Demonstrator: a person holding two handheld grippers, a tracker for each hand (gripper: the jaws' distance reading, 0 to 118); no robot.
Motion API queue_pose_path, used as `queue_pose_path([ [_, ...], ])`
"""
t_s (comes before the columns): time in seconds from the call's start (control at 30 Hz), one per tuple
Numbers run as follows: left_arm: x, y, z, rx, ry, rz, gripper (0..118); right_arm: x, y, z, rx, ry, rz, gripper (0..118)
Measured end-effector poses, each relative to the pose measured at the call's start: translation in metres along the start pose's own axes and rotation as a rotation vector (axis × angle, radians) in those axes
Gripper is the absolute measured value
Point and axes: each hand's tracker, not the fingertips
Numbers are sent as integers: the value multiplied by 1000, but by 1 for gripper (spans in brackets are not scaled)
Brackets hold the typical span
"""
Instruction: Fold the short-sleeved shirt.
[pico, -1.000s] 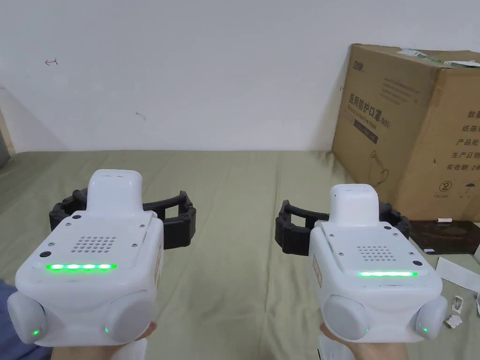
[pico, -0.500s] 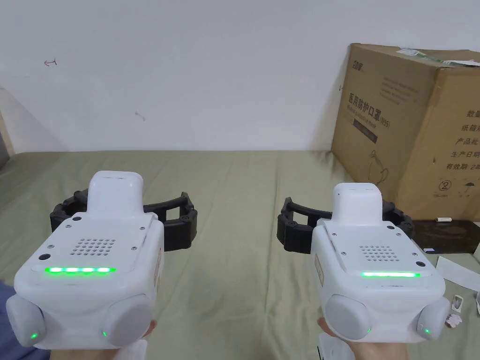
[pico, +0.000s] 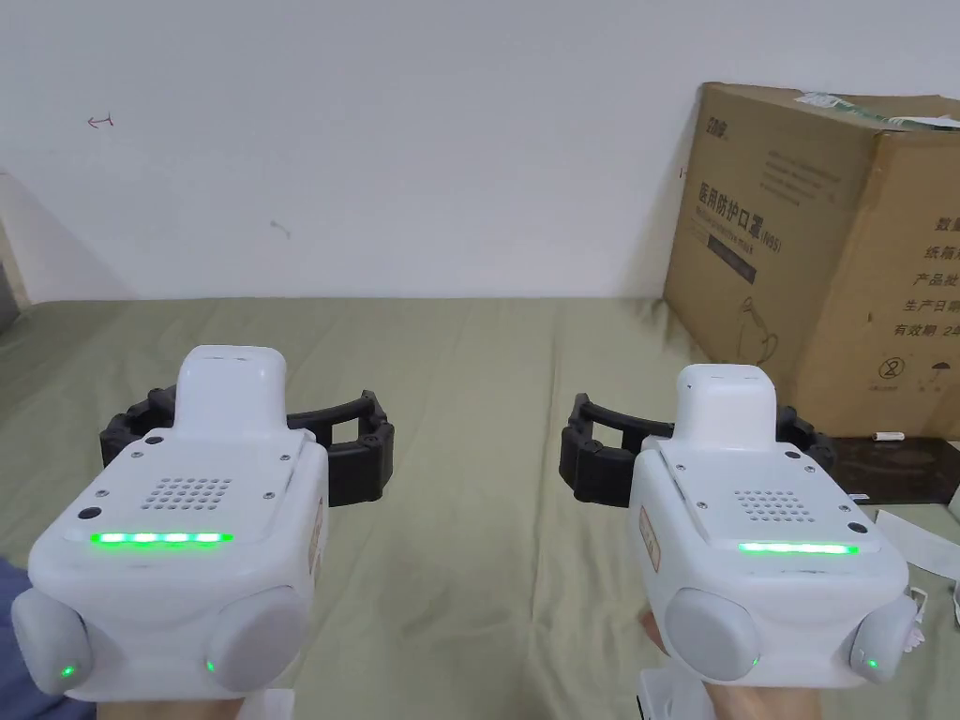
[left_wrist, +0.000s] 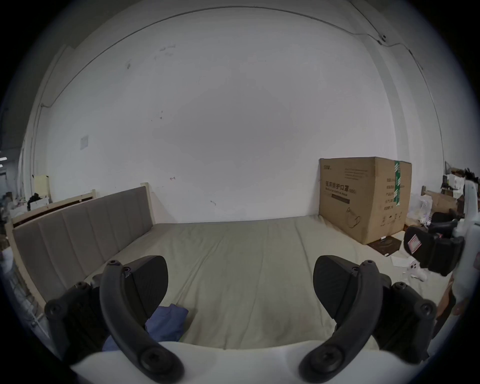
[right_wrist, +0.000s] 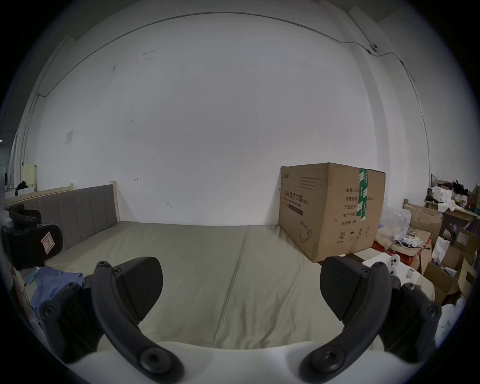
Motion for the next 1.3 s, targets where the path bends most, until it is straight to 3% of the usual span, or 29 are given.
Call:
queue_pose_path([
  [0.13,2,-3,2,16,24,-24,110,3,1,-2,-36,-2,-21,118],
  [0.23,1,-3,2,25,27,-24,97,2,-2,-2,-35,-28,8,116],
  [0.3,0,-4,1,16,13,-10,62,-1,-4,-1,-23,-37,43,103],
  [0.33,0,-4,0,0,-4,-6,35,-1,-5,1,-17,-30,53,82],
  [0.37,0,-5,-2,-8,-9,-12,0,-2,-6,2,-10,-23,52,34],
  [0.4,2,-7,-3,-4,2,-13,0,-2,-6,2,-7,-25,50,5],
  [0.57,0,-12,-3,-17,-19,13,0,6,-6,1,0,-42,-32,1],
  [0.73,-2,-10,-7,-35,-20,20,0,4,-4,0,3,-51,16,0],
  [0.9,-10,-6,-8,-40,-15,54,0,-2,-2,-5,-14,-34,-5,0],
  [1.1,-50,-5,12,-30,108,63,0,-34,5,-17,-20,98,-36,0],
  [1.3,-116,-10,54,-46,325,88,0,-106,3,-23,-45,317,-15,0],
])
